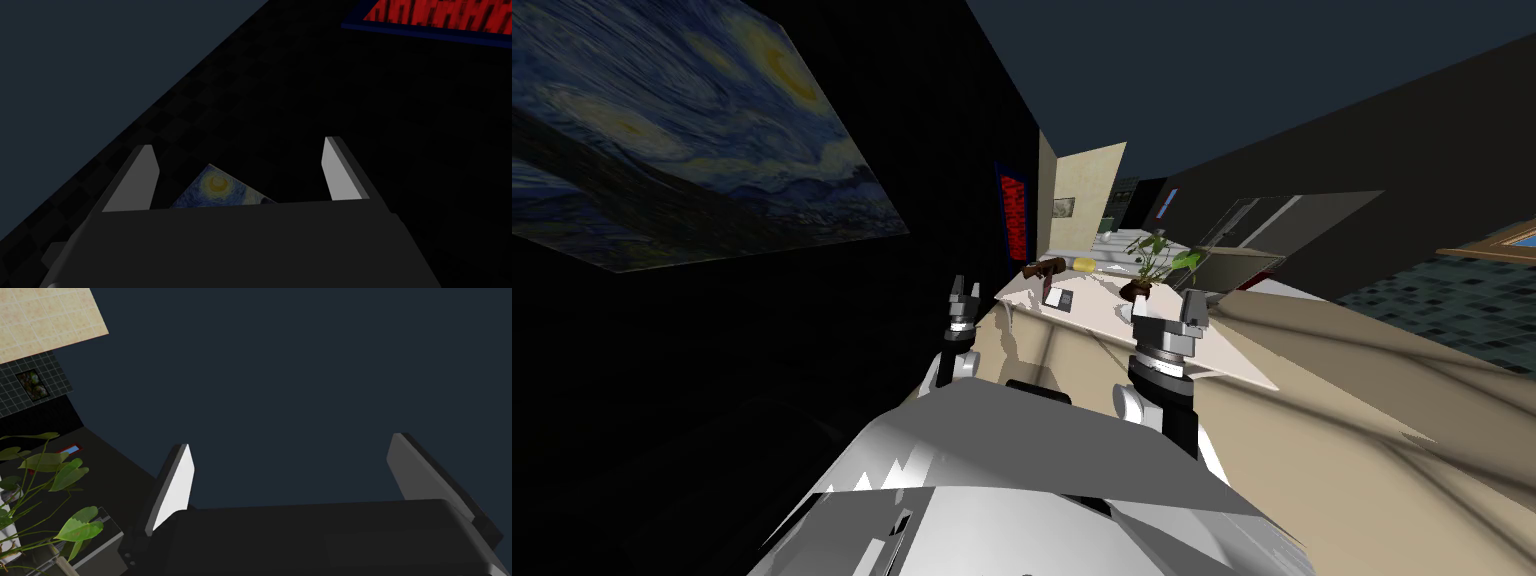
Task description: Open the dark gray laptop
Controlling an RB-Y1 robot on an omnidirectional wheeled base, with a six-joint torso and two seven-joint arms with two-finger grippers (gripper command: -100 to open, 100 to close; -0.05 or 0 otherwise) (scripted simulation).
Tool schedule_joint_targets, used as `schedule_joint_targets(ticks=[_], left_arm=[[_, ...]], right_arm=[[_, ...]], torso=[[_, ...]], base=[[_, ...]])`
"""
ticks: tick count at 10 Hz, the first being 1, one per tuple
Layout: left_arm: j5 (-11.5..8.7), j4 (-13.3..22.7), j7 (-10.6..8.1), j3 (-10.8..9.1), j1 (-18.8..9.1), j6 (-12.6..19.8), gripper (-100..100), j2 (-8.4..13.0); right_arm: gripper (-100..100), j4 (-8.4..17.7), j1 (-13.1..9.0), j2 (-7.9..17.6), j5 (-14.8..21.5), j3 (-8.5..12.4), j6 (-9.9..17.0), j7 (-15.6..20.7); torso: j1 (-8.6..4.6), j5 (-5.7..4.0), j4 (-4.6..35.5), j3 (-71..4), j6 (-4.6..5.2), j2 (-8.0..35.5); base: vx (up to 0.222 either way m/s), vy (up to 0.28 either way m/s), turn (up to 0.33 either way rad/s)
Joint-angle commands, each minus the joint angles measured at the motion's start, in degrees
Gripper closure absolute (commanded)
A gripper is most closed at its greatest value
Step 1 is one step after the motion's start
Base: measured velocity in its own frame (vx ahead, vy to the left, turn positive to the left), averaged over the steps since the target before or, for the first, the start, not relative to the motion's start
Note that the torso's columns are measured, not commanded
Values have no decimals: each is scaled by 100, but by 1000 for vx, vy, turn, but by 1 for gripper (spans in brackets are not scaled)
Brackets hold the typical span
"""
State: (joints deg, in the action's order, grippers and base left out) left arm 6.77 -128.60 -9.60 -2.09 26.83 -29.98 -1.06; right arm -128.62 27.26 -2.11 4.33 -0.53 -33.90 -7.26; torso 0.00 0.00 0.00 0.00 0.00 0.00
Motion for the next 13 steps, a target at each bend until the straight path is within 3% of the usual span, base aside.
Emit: schedule_joint_targets(ticks=[1,9,10,12,13], left_arm=[[0,0,0,0,0,0,0,0],[0,-2,0,0,0,-1,0,0],[0,-2,0,0,0,-1,0,0],[0,1,0,0,1,0,0,0],[0,1,0,1,1,0,0,-1]], right_arm=[[0,0,0,0,0,0,0,0],[0,-2,0,0,0,0,-1,0],[-100,10,5,287,42,15,59,60],[-100,34,17,623,141,49,197,201],[-100,34,17,669,141,49,197,201]], torso=[[0,0,235,-467,0,232],[0,0,3537,-7073,0,3539],[0,0,3960,-7919,0,3962],[10,3,4204,-8428,0,4204],[12,4,4219,-8456,0,4215]], base=[[0,0,0],[0,0,0],[17,20,11],[28,53,17],[34,51,4]])
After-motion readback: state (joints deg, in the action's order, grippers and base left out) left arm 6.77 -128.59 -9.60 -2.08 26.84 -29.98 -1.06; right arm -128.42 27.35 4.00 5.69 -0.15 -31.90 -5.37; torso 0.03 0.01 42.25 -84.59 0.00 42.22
